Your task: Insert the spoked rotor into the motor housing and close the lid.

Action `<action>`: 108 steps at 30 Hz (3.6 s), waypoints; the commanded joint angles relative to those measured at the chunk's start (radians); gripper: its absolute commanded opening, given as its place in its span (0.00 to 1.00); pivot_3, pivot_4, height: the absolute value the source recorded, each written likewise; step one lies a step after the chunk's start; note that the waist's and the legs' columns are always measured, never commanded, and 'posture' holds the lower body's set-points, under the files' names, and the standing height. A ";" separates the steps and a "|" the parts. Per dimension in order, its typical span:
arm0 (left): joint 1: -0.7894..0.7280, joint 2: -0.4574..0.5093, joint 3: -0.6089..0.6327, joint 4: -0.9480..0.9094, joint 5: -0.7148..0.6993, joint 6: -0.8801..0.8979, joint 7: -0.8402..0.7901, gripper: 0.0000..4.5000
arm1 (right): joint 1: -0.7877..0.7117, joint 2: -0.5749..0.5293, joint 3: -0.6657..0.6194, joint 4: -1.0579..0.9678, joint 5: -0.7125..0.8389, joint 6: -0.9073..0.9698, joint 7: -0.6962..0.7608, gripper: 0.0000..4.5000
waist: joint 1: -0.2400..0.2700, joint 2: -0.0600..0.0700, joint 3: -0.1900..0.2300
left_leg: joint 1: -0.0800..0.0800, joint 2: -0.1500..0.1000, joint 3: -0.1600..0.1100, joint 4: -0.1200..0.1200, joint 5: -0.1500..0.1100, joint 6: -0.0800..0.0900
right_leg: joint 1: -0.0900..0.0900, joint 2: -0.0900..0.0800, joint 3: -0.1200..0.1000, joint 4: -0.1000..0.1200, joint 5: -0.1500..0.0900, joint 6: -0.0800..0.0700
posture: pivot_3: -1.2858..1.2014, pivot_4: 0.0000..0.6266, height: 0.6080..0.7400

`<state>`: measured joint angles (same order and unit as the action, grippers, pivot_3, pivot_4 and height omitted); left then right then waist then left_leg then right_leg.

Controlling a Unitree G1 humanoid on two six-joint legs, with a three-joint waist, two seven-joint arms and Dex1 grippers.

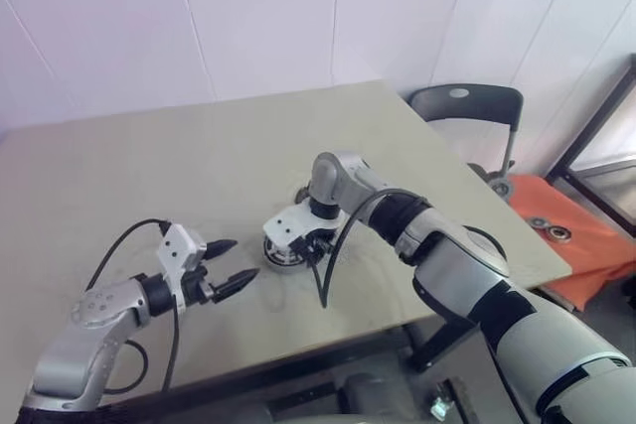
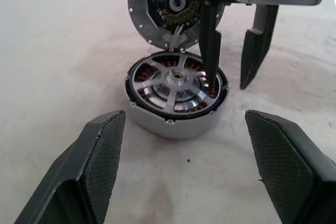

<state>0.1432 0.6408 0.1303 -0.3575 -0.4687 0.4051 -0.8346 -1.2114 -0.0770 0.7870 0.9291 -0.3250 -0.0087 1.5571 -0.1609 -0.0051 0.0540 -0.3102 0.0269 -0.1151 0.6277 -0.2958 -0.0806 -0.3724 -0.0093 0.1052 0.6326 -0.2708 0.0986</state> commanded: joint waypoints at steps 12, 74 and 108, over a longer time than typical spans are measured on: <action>-0.029 0.011 0.013 -0.001 -0.009 -0.016 -0.028 0.86 | 0.010 -0.151 0.000 -0.271 0.176 -0.080 0.057 0.35 | 0.024 -0.003 -0.002 | -0.020 -0.002 -0.001 0.000 0.000 0.000 | -0.018 -0.002 0.000 -0.002 0.005 0.000 | 0.52 0.00 1.00; -0.044 0.027 0.022 0.016 -0.008 -0.005 -0.049 0.86 | 0.038 -0.104 -0.139 -0.026 -0.061 -0.315 -0.199 0.01 | 0.061 0.002 0.001 | -0.027 -0.002 -0.001 0.005 0.000 0.000 | -0.030 -0.001 -0.001 0.015 0.005 -0.001 | 0.52 0.00 1.00; -0.036 0.017 0.011 0.004 -0.011 0.000 -0.038 0.86 | 0.081 -0.112 -0.121 -0.015 -0.120 -0.391 -0.192 0.01 | 0.043 0.002 0.001 | -0.014 -0.002 -0.001 0.004 0.000 -0.001 | -0.020 -0.001 -0.001 0.016 0.003 -0.004 | 0.52 0.00 1.00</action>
<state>0.1144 0.6558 0.1332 -0.3279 -0.4692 0.4089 -0.8731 -1.1487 -0.1893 0.6409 0.9054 -0.4196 -0.3926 1.3675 -0.1176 -0.0030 0.0552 -0.3203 0.0246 -0.1164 0.6317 -0.2953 -0.0811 -0.3886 -0.0099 0.1045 0.6490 -0.2712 0.0959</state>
